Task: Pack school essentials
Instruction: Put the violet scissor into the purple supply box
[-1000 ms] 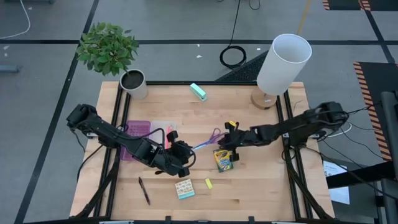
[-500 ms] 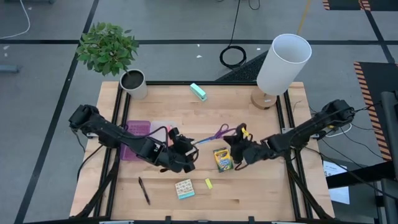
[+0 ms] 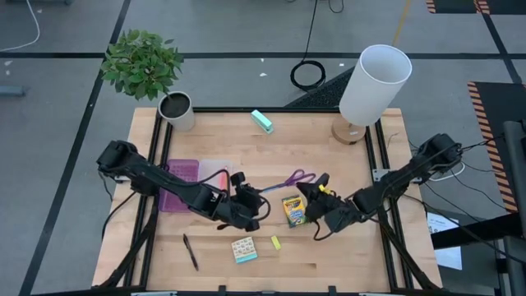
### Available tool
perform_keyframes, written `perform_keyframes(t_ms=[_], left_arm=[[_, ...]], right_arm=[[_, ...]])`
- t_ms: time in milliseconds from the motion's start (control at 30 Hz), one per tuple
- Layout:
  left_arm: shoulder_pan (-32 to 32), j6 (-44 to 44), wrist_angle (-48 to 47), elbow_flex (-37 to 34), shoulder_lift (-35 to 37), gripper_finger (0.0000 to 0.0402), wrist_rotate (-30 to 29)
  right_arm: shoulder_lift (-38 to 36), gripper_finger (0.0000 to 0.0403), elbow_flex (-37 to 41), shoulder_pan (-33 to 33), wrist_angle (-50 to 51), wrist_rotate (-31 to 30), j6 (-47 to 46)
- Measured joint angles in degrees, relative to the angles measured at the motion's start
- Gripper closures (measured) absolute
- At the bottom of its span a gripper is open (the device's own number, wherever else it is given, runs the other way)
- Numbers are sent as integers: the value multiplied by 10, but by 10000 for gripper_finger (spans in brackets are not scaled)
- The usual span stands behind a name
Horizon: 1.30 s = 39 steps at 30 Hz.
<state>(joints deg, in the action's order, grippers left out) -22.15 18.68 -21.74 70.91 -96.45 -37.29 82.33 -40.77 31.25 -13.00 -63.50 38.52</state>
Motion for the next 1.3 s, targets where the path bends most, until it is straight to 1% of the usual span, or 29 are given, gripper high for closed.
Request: perform_keyframes(t_ms=[133,300,433,567,700,800,967,1000,1067,1167,1300], left_arm=[[2,0,10,0,0,232,-13],[4,5,10,0,0,244,-5],[0,-4,19,5,1,257,14],[-10,-6,29,20,20,255,12],[-17,-1,23,20,27,233,8],[-16,15,21,20,27,202,11],[3,54,14,12,27,152,14],[8,60,13,9,27,145,23],[13,62,19,9,27,140,62],[15,77,20,9,27,148,93],[21,86,18,9,27,191,93]], right_arm=[[16,394,0,5,-37,-15,43],[20,394,0,6,-40,-19,49],[20,394,0,9,-40,-27,63],[20,394,-1,12,-41,-37,70],[20,394,-1,14,-44,-38,73],[20,394,-1,19,-49,-39,77],[20,394,-1,30,-75,-40,114],[20,394,-1,31,-81,-40,121],[20,394,-1,31,-92,-40,131],[20,394,-1,32,-95,-40,138],[20,394,-1,32,-95,-40,138]])
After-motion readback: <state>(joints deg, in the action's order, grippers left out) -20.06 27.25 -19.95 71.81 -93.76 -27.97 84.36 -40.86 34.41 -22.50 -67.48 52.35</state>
